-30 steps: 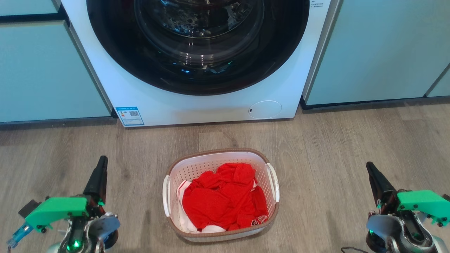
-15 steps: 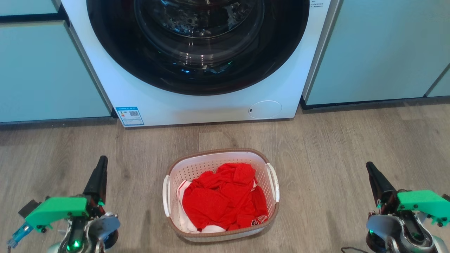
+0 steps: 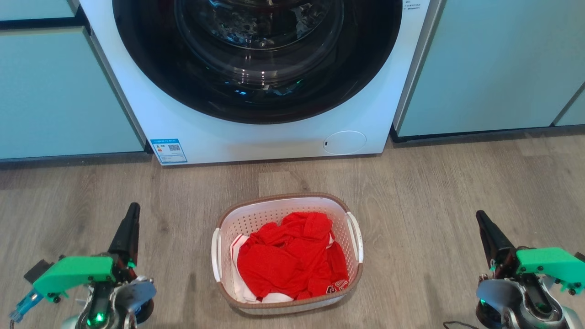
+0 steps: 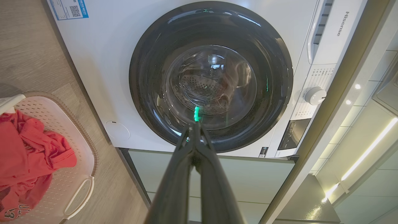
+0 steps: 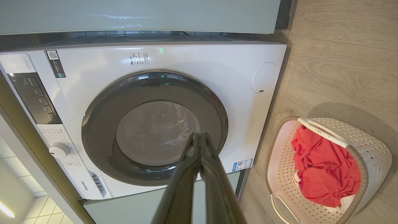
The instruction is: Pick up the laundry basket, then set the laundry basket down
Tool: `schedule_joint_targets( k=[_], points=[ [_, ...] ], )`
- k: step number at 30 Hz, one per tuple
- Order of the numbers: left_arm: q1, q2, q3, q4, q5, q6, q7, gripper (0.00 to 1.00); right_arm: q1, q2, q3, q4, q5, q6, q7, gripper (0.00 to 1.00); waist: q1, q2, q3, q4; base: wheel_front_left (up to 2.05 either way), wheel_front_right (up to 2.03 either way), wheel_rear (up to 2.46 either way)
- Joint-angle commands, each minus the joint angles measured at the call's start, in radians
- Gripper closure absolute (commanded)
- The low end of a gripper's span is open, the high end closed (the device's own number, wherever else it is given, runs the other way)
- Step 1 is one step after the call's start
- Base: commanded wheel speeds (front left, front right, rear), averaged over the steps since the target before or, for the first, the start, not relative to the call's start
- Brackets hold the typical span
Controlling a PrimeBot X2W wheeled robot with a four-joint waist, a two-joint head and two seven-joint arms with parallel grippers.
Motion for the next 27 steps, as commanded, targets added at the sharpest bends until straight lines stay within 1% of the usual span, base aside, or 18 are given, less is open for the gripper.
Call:
schedule_joint_targets(
  k=[1,9,10,14,27],
  points=[
    [-0.049,0.009,0.035,-0.030,0.003,-0.007,0.007,1.00,-0.047,-0.007,0.018,-0.031,-0.010,0.003,0.007,1.00,0.0000,0.0000,0.000,0.000,0.00,0.00,0.00],
    [-0.049,0.009,0.035,-0.030,0.003,-0.007,0.007,1.00,-0.047,-0.007,0.018,-0.031,-0.010,0.003,0.007,1.00,0.0000,0.0000,0.000,0.000,0.00,0.00,0.00],
    [0.000,0.000,0.000,0.000,0.000,0.000,0.000,0.00,0.000,0.000,0.000,0.000,0.000,0.000,0.000,0.00,0.0000,0.0000,0.000,0.000,0.00,0.00,0.00],
    [0.030,-0.005,-0.005,0.051,0.001,0.001,-0.002,0.00,0.027,0.007,0.006,0.051,0.000,0.000,-0.003,0.00,0.0000,0.0000,0.000,0.000,0.00,0.00,0.00],
    [0.040,-0.004,-0.020,0.012,0.045,0.001,-0.037,0.00,0.027,0.006,0.042,0.030,-0.019,0.000,-0.038,0.00,0.0000,0.0000,0.000,-0.001,0.00,0.00,0.00]
  ],
)
